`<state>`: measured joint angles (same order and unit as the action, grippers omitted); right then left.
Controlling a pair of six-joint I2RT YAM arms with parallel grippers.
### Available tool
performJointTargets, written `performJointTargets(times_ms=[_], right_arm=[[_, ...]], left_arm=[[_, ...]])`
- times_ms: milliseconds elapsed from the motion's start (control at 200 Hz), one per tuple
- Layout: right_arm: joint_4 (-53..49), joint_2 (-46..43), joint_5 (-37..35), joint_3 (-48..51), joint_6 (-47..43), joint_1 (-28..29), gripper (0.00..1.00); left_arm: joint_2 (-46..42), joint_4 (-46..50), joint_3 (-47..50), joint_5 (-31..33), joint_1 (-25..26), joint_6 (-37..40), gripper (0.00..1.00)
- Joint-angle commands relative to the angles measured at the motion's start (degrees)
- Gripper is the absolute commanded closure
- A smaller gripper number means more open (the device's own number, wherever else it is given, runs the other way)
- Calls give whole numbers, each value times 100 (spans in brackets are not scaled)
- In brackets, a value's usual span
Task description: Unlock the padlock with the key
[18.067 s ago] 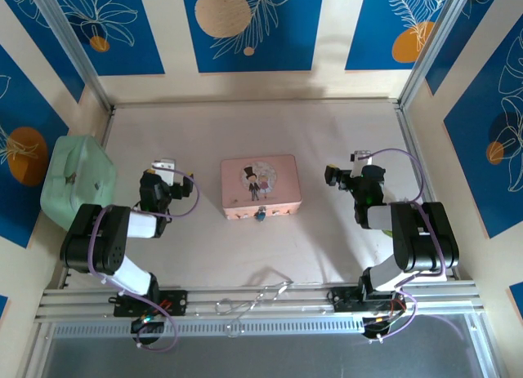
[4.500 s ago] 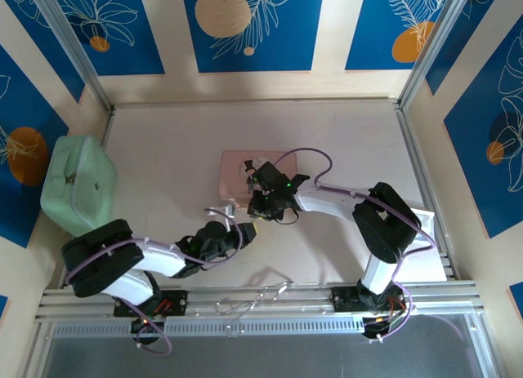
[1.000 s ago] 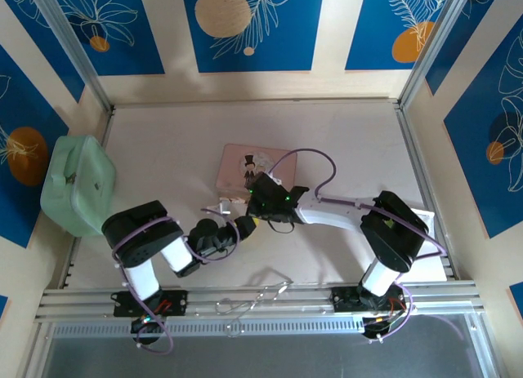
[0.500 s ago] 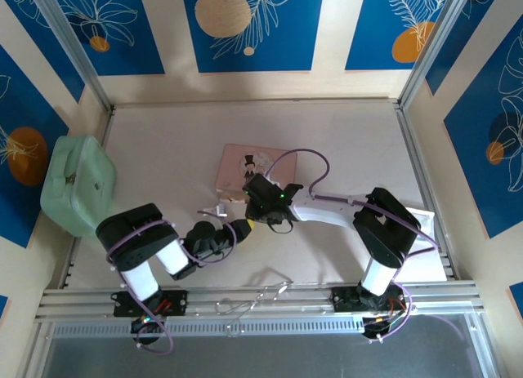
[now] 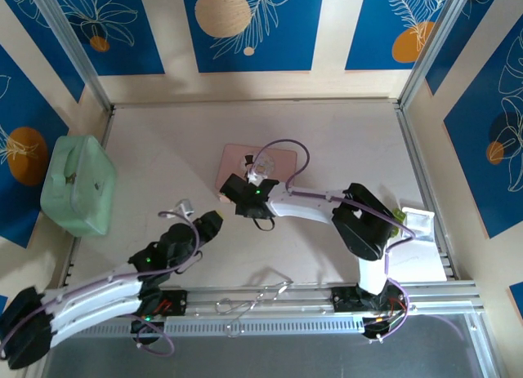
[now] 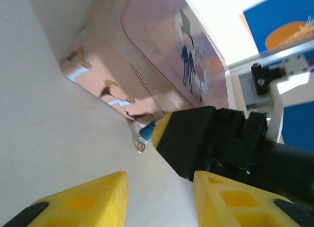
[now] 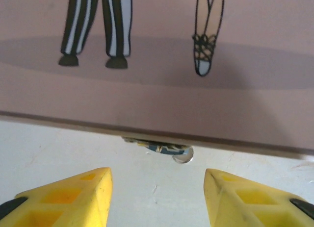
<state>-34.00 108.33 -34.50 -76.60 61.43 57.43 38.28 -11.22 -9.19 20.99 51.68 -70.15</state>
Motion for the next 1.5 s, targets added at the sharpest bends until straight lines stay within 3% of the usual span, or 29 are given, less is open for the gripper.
performJointTargets(times_ms=[0, 165, 525, 795, 1206, 1331, 1496], right_arm=[[-865, 357, -531, -337, 247, -21, 47], [-980, 618, -518, -634, 241, -48, 46], [-1262, 1043, -523, -1160, 91, -71, 50], [-1729, 1375, -455, -1523, 228, -123, 54], [-1522, 1326, -327, -1439, -25, -156, 83], [-1470, 1248, 137, -1367, -159, -233, 88], [-1682, 1234, 1428, -1467, -460, -436, 91]], left_arm=[[-479, 1971, 201, 486, 53, -244, 62], [-533, 1983, 202, 476, 47, -54, 62], [821, 840, -10, 48, 52, 387, 65], [883, 732, 12, 34, 53, 375, 68], [1141, 569, -67, -63, 53, 466, 67], [1170, 449, -96, -135, 53, 559, 65], [1366, -414, 76, -365, 59, 691, 57]])
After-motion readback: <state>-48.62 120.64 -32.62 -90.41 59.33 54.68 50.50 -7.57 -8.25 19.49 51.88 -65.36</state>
